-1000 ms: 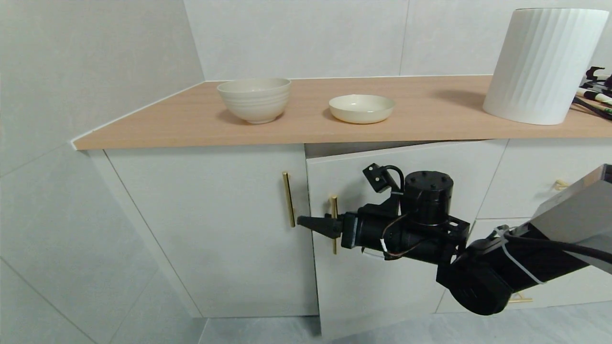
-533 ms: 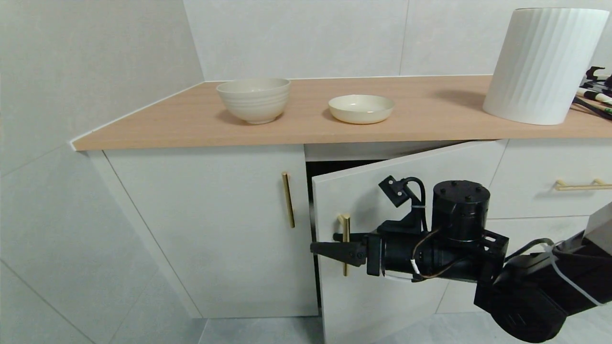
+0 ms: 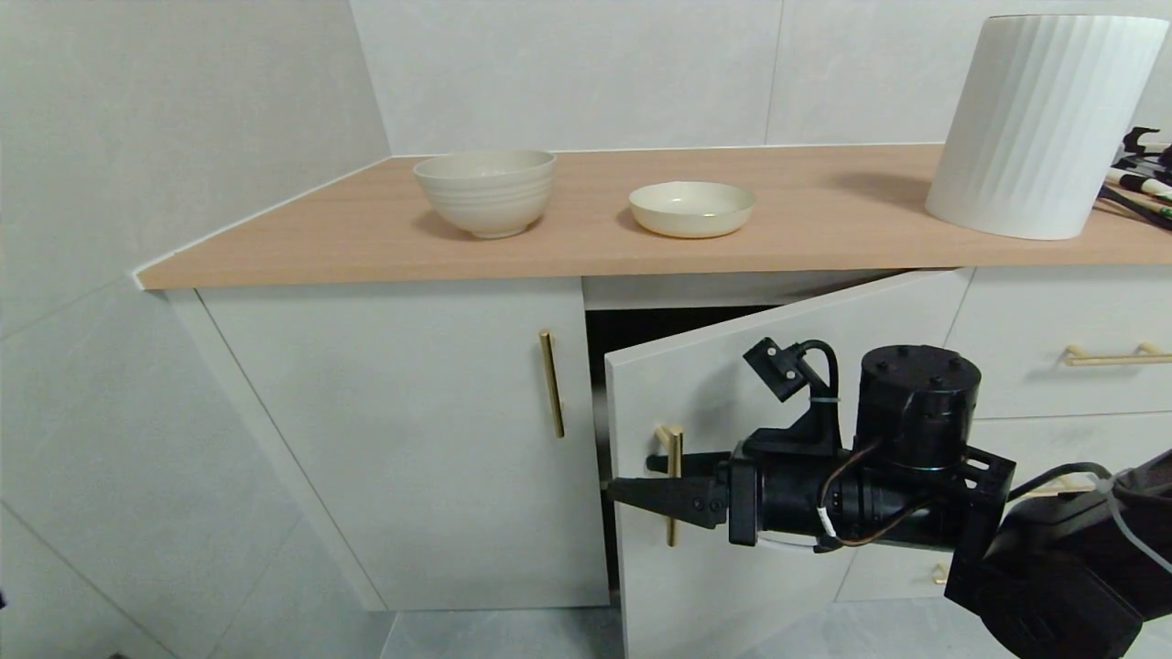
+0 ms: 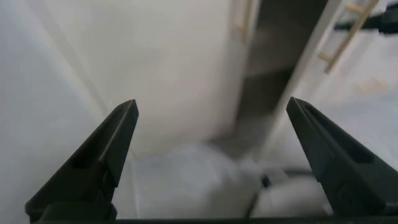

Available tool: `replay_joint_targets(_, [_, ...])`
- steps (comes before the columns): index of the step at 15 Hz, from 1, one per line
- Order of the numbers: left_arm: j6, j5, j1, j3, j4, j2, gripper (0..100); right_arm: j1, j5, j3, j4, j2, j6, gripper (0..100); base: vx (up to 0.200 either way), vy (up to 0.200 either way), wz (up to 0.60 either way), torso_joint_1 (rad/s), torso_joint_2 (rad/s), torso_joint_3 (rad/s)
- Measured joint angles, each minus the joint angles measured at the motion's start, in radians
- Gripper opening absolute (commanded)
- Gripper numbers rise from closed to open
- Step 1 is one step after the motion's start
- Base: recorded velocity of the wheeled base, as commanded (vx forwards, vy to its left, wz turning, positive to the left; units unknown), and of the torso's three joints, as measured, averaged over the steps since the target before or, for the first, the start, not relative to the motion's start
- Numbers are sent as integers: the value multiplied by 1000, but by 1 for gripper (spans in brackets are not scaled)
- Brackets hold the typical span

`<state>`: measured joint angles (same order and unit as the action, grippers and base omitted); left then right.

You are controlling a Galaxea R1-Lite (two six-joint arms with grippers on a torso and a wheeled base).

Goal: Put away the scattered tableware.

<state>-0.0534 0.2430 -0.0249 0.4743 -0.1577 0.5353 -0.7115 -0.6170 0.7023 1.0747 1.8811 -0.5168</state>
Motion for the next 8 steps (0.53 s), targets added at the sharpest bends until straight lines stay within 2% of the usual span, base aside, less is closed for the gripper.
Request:
replay_joint_targets(1, [-9,23,-16,36,15,115,0,0,-1,-1,0,-2,7,100,0,0,0,0,0,0])
replay_joint_targets(3, [-7,54,-85,100,79,338,0,0,-2,-6,2,-4,10,100,0,0,0,0,0,0])
replay_joint_targets(4, [4,66,-141,125,143,450,0,0,-2,-8,3,-5,10,100,0,0,0,0,0,0])
replay_joint_targets(6, [27,78,-245,158,314,631,0,0,-3,-10,2,-9,10,100,0,0,0,0,0,0])
replay_joint_targets(8, [56,85,-320,174,525,799,0,0,-3,-14,1,-16,10,100,0,0,0,0,0,0])
